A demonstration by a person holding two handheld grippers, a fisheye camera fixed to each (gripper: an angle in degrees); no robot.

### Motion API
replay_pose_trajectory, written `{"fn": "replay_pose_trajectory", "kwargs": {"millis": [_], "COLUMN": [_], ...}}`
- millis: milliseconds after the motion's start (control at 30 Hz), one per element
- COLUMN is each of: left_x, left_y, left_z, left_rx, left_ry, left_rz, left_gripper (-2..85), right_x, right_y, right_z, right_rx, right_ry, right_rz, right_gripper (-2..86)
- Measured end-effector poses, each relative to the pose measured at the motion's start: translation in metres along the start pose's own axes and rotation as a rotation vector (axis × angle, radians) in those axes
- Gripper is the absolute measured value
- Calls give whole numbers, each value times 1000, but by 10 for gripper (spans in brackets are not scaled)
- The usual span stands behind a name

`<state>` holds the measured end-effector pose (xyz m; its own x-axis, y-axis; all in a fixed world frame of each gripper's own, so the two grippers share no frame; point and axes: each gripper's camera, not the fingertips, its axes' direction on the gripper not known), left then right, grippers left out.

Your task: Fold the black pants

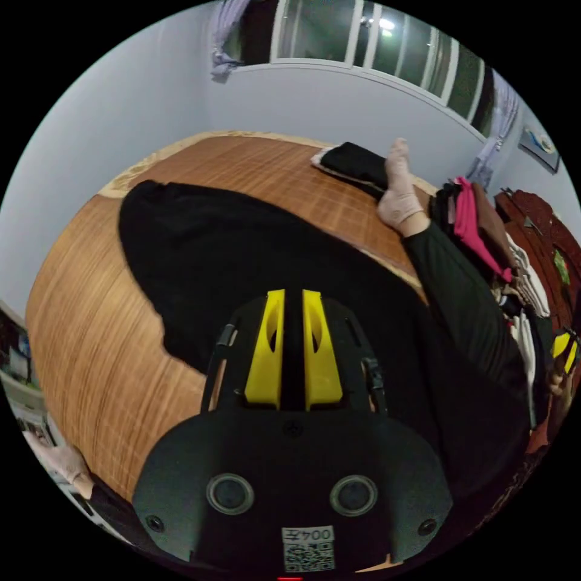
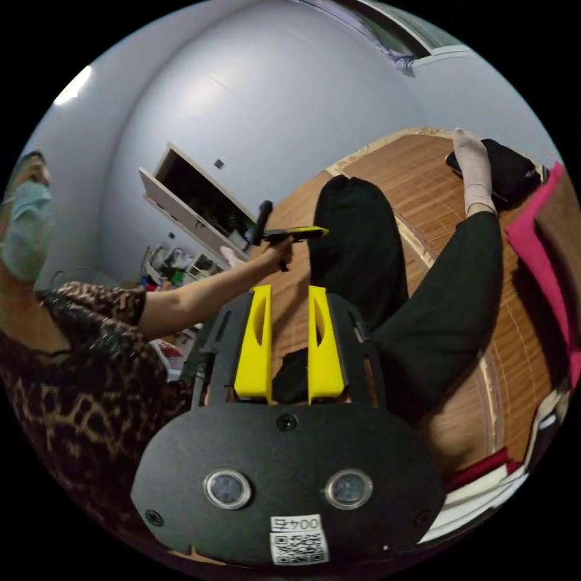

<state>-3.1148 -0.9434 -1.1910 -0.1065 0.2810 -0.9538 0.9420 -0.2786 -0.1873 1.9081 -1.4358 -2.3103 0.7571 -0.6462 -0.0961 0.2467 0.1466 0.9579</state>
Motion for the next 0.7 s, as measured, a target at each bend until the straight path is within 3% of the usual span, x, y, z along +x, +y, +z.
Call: {"fn": "replay_pose_trajectory", "kwargs": {"millis": [167, 333, 467, 600, 700], "left_x": [-25, -25, -23, -26, -37], "left_y": [11, -2, 14, 35, 62], "left_z": [8, 65, 72, 60, 43], "left_rx": [26, -140, -128, -154, -182], "left_ry": [-82, -84, -59, -69, -73], "left_rz": [-43, -22, -29, 16, 15], "left_gripper": [70, 89, 94, 95, 95], "right_x": [-1, 30, 63, 50, 36], "right_y": [-84, -136, -142, -143, -137], "right_z": [102, 227, 290, 317, 335], "right_rx": [-165, -401, -567, -508, -513], "right_ry": [245, 555, 569, 653, 579], "right_rz": [-50, -64, 15, -23, -31], "right_gripper": [109, 116, 120, 114, 110]}}
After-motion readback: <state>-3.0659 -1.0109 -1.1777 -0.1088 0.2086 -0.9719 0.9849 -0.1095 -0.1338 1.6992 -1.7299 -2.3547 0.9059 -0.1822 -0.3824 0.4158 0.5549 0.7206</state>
